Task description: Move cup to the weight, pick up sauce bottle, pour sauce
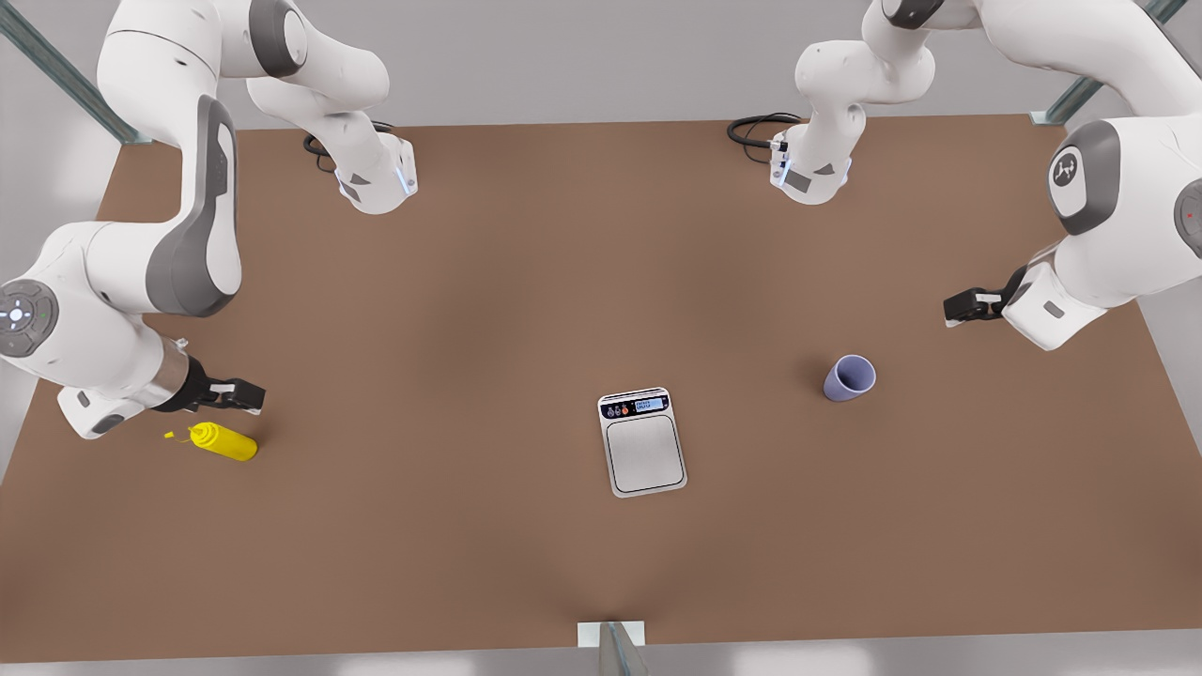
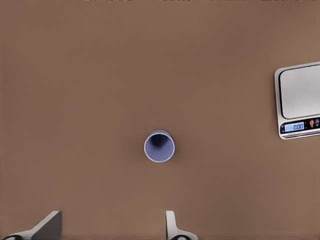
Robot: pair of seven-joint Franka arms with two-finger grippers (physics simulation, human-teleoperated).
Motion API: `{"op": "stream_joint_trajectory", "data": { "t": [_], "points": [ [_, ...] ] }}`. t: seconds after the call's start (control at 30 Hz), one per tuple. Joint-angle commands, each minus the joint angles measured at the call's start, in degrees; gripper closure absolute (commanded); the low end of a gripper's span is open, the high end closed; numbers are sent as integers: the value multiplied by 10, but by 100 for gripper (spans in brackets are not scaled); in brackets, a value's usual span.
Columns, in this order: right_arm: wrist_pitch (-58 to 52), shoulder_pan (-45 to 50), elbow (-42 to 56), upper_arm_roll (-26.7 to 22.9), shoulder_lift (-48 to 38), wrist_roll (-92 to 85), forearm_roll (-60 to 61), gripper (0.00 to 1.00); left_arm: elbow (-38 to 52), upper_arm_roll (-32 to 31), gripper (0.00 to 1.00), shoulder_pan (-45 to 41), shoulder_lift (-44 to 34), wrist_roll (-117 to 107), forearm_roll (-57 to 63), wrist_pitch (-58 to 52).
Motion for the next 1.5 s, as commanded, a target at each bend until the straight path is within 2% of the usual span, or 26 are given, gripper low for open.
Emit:
{"op": "stream_joint_trajectory", "data": {
  "t": [0.0, 0.03, 0.1, 0.17, 0.27, 0.33, 0.43, 0.53, 0.6, 0.7, 0.97, 1.03, 1.07, 1.4, 1.47],
  "points": [
    [0, 0, 0, 0, 0, -6, 0, 0, 0, 0, 0, 0, 0, -1, -1, 0],
    [6, -1, -4, 0, 0, -26, 1, 0, 1, 0, 0, 0, 7, -3, -2, 1],
    [42, -45, -23, 0, -2, -197, 45, 0, -3, 0, 0, -4, 56, -26, -2, 12],
    [69, -122, -41, -1, -1, -422, 116, 0, -155, 4, 0, -4, 26, -25, -5, 173],
    [85, -246, -106, 0, 13, -712, 262, 0, -326, 9, 0, -4, -31, -26, -7, 355],
    [69, -315, -121, -1, 80, -939, 395, 0, -392, 8, 0, -4, -24, -26, -9, 457],
    [61, -387, -121, -1, 156, -1050, 494, 0, -421, 7, 0, -4, -2, -26, -10, 513],
    [33, -429, -121, 0, 215, -1122, 549, 0, -460, 6, 0, -4, -2, -26, -21, 522],
    [-13, -446, -118, 0, 251, -1132, 594, 0, -461, 1, 0, -4, 15, -26, -22, 522],
    [-23, -452, -112, -1, 286, -1169, 623, 0, -461, 0, 0, -4, 34, -26, -22, 533],
    [-12, -443, -104, 1, 290, -1312, 623, 0, -459, 1, 0, -4, 56, -26, -22, 541],
    [-13, -444, -103, 4, 300, -1351, 629, 0, -459, 2, 27, -4, 62, -26, -22, 540],
    [-13, -444, -103, 10, 306, -1360, 635, 0, -459, 2, 31, -4, 63, -26, -22, 540],
    [-11, -439, -76, 18, 346, -1355, 659, 0, -458, 2, 32, -4, 77, -29, -23, 538],
    [-8, -435, -74, 18, 350, -1354, 663, 0, -458, 3, 44, -4, 77, -29, -23, 536]
  ]
}}
